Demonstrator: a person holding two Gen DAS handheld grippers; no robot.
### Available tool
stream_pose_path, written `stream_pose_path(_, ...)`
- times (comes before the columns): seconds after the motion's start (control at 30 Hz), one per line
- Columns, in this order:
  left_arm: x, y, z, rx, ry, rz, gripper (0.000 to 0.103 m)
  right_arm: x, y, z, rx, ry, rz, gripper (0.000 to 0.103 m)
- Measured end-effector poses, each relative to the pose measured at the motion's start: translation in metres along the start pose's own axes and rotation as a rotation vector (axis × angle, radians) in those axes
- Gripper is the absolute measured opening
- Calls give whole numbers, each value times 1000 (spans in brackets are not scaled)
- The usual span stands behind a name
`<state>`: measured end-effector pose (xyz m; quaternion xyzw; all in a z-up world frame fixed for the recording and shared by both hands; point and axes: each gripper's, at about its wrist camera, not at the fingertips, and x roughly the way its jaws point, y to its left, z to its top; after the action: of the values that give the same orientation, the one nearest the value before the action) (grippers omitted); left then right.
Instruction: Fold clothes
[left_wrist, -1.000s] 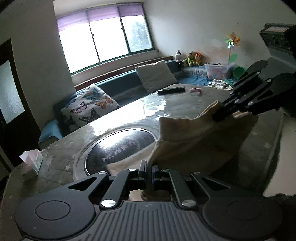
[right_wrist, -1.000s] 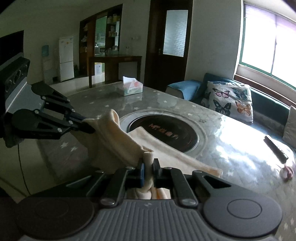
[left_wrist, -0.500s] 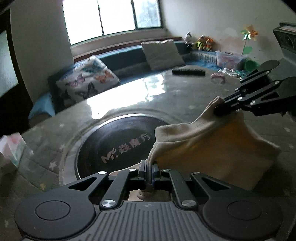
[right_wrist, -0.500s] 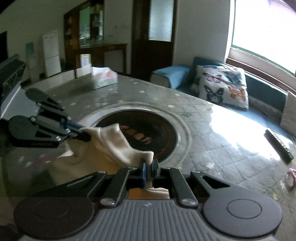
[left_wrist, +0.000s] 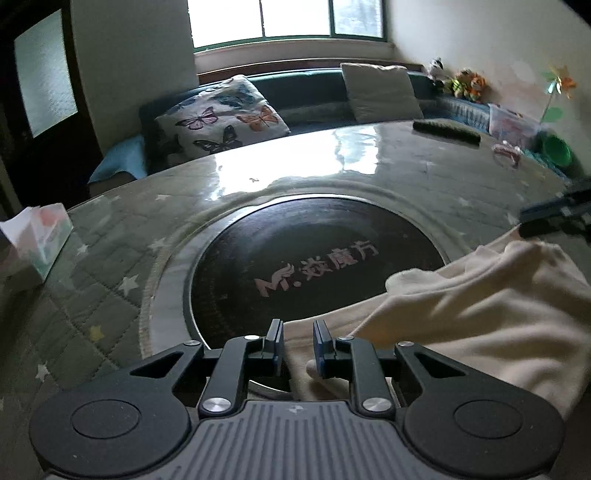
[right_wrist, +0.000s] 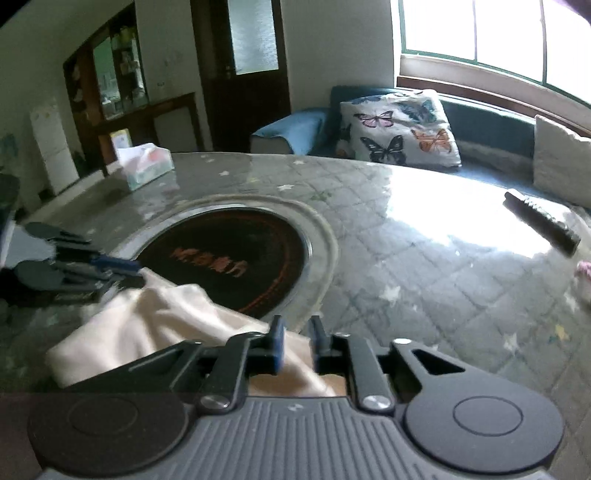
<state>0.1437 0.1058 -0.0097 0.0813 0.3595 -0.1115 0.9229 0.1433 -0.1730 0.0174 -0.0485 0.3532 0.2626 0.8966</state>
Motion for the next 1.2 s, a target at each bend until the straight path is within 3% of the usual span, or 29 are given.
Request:
stream_pose_path(0.1,-8,-1,4,-16,-26,-11,21,-8,-1,-10,-1,20,-3,28)
stream_pose_path(0.17,-15,-5,6,-22,-46,-29,22,-4,-5,-14,26,43,-7,39)
stream_pose_path(0.27,-19,-20,8,-2,-58,-78,22,3,-11,-18,64,55,-10,39)
stream_pose_path(0.33,-20,-30,9,14,-61,-113,22,9,-13,-19,90,71,14,34)
stream_pose_path(0.37,-20,-36,10,22,-63,-130,22,11,-10,-19,79,73,14,22)
stream_pose_path(0.43,-21,-46,11,38,-66,-164,22,15,-5,-18,55,77,16,9)
stream_pose_path(0.53,-22,-62,13,62,-70,-215,22,6,7,-8,-20,2,0,8)
stream_pose_path(0.6,-12,-66,14,59,-58,-211,22,-1,15,-1,-69,-55,-11,8)
stream_pose_path(0.77,8,-63,11,23,-21,-192,21,31,2,-8,-30,34,-77,12)
stream_pose_path(0.9,8,-60,11,9,-19,-195,21,16,-1,-7,5,-12,-78,17)
stream_pose_path(1.0,6,-62,14,6,-35,-198,21,1,8,0,-8,-56,-31,17)
stream_pose_path(1.13,13,-62,18,-6,-28,-186,21,16,24,4,-14,-16,66,16)
stream_pose_path(1.2,17,-63,19,-8,-25,-175,21,33,30,2,-19,18,68,16)
